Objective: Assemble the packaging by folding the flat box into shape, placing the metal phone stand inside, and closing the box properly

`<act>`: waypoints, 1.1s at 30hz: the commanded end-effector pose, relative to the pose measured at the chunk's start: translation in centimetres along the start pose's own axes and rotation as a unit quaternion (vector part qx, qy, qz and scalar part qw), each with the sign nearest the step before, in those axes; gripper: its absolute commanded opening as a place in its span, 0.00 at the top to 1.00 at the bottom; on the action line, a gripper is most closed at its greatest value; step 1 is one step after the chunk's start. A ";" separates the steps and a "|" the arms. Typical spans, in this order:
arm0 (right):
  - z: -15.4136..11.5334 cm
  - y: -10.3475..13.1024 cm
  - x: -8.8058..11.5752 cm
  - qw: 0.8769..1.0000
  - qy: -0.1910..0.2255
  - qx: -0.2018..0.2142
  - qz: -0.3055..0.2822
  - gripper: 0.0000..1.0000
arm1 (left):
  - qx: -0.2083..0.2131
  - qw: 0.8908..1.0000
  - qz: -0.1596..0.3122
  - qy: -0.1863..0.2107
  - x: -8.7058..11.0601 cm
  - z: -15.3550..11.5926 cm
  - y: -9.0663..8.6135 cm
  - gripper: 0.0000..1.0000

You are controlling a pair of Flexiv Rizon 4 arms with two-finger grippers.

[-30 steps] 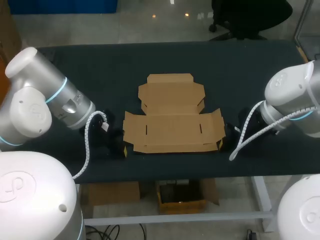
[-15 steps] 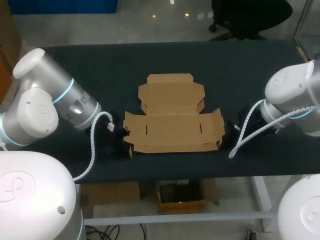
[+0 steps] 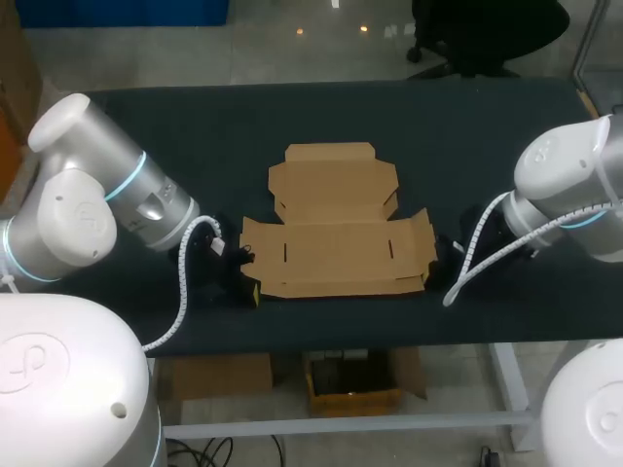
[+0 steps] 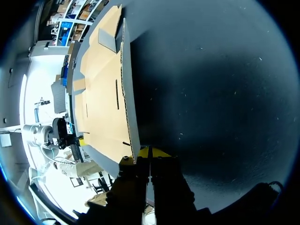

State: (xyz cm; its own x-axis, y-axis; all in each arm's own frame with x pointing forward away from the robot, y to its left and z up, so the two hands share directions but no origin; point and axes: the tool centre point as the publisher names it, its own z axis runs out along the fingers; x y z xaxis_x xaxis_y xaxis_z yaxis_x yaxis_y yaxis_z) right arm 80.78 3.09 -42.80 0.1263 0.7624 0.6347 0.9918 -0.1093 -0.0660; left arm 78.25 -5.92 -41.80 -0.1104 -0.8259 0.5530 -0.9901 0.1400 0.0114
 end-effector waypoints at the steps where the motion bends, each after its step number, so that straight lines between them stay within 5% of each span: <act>1: 0.1 -0.1 0.0 1.000 0.002 0.004 -0.001 1.00 | 0.001 1.000 -0.002 -0.004 0.0 0.7 -0.4 1.00; 11: -0.1 -0.3 0.1 1.000 0.003 0.001 0.002 1.00 | 0.001 1.000 -0.009 -0.001 0.3 0.9 -1.4 1.00; 33: -0.1 -0.3 0.8 1.000 0.015 -0.009 0.012 1.00 | 0.001 1.000 0.004 -0.003 1.0 0.9 -0.8 1.00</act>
State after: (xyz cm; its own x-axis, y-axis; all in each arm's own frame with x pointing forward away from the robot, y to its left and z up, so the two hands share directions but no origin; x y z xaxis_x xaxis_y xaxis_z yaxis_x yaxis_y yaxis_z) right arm 80.78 3.64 -42.20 0.1489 0.7418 0.6539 0.9881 -0.1380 -0.0685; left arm 78.92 -7.04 -41.70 -0.1199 -0.8255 0.5516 -0.9893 0.1457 0.0031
